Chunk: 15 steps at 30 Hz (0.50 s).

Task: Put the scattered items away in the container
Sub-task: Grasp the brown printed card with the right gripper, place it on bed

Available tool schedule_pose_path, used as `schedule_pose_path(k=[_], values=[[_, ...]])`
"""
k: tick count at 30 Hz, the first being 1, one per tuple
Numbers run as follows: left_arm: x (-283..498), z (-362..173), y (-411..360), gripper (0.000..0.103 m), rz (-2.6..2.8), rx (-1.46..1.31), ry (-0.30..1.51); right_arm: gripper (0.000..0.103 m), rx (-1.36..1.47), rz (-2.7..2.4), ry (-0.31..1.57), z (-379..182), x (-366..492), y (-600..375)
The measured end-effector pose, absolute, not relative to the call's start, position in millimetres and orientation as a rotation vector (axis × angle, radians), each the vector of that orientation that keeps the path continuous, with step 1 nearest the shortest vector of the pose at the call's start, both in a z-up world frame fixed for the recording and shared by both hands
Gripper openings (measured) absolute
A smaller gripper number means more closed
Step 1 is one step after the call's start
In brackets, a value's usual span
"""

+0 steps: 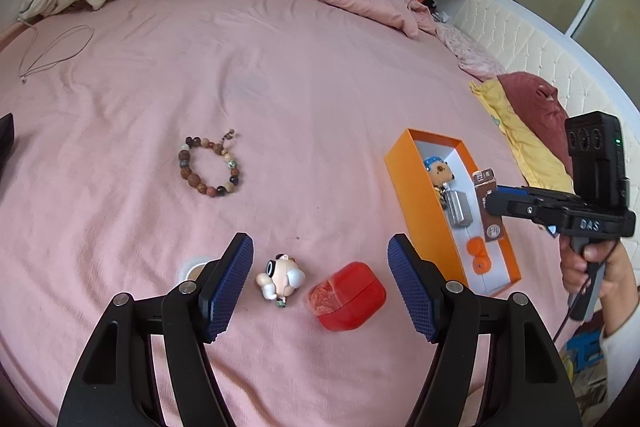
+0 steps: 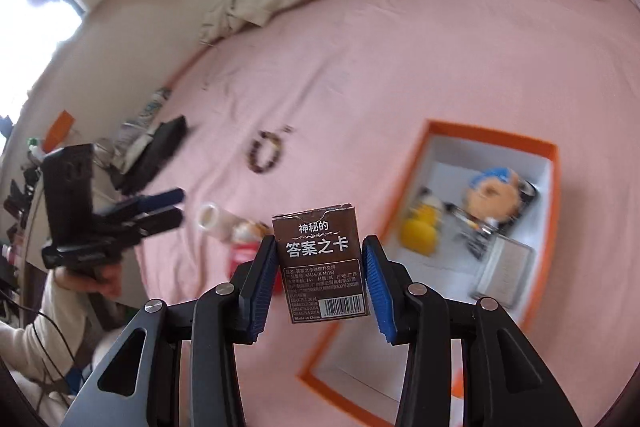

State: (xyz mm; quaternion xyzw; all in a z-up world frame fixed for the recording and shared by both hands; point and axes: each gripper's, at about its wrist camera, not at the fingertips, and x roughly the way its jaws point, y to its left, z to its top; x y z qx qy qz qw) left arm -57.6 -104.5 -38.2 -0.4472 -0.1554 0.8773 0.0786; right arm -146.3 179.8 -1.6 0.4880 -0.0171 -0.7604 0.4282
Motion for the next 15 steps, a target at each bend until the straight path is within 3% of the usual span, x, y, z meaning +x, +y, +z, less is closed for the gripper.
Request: schedule_pose_path(k=[3,4,5,10,15], values=[[-54.9,-34.9,-108.3,0.070,2.642,-1.335,-0.462,0.048,1.169,-1.883,-0.085,-0.1,-135.9,146.0],[-54.6,-34.1,-109.6,0.070,2.647,-1.336,-0.460,0.058,1.155,-1.874,-0.104,0.1,-132.7,135.1],[-54.5,-33.4,-110.7,0.070,2.651,-1.337,-0.459,0.060,1.151,-1.870,-0.112,-1.3,-130.8,127.5],[-61.3,-28.9,-104.6,0.070,2.647,-1.331,-0.395,0.060,1.163,-1.953,-0.144,-8.5,-119.8,121.2],[-92.6,-18.0,-49.0,0.070,2.574,-1.282,-0.104,0.060,1.154,-2.262,-0.192,-8.5,-103.7,192.7]])
